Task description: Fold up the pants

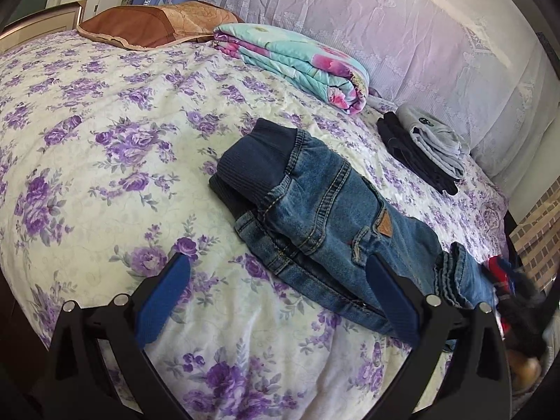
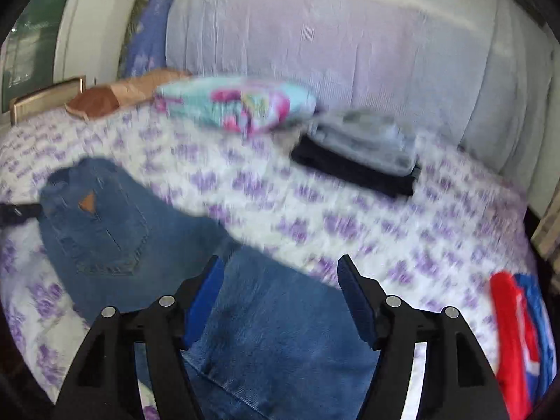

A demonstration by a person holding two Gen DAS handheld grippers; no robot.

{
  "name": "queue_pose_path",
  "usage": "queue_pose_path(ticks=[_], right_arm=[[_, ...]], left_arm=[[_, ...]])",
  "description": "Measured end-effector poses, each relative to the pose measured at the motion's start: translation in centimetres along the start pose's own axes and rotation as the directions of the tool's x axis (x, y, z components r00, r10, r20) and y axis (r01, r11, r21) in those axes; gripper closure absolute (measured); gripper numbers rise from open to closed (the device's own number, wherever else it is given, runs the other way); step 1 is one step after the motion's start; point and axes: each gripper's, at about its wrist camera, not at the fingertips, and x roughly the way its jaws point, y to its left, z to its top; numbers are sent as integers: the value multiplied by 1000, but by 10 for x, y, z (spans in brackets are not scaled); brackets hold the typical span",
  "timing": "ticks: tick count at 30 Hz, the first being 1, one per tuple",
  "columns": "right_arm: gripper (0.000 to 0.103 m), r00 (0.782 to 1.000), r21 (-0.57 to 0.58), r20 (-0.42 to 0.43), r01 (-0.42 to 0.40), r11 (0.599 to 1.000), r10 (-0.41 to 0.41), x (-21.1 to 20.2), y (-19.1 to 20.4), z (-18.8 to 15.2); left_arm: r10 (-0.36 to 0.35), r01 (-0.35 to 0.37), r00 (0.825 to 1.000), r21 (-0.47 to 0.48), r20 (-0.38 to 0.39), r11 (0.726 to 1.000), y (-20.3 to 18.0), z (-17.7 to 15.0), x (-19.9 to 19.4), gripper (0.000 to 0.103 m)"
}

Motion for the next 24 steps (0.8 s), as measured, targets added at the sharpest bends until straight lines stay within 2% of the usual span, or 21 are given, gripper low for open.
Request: queue_pose_path(ticks=[1,2,5,9,10,11,12,13,14,16,18,24], right_arm=[[32,998,-8,-64,-3,1000,3,17,6,-10],[32,999,14,-38,-12,1000,13,18,6,-15],[33,996,46,-60,-58,997,61,14,-2,-10],[32,995,81,62,-89,993,85,-20,-4,-9],[29,993,78,81,-92,993,86,-30,-3,-12],[25,994,68,72,-85,994,80,-29,-3,-15],[17,997,40,18,-80,996,79,-21,0,-20],[13,996,16,-38,-85,996,86,-7,2,-24],[12,995,26,-12,-101,995,101,-3,1,-32],[11,988,86,-9,-151,985,152,-4,-10,-32],[11,986,98,-6,-166,981,168,-3,-13,-33],[11,986,98,-4,-166,981,167,-4,-12,-33]], left_arm=[[-3,3,1000,-4,0,1000,2,0,0,4],[-5,5,1000,-8,-1,1000,3,1,0,4],[-12,11,1000,-24,-16,1000,6,1,3,4],[-13,12,1000,-22,-22,1000,5,4,5,4],[-16,15,1000,-28,-27,1000,6,5,6,4],[-25,23,999,-37,-32,999,7,7,7,4],[-38,36,999,-46,-38,998,7,9,9,4],[-48,45,998,-56,-44,997,8,11,11,4],[-55,52,997,-66,-50,996,8,13,14,4],[-70,65,996,-83,-59,994,10,18,20,4],[-82,75,994,-106,-68,992,12,25,26,4],[-225,199,970,-231,-92,952,30,52,47,5]])
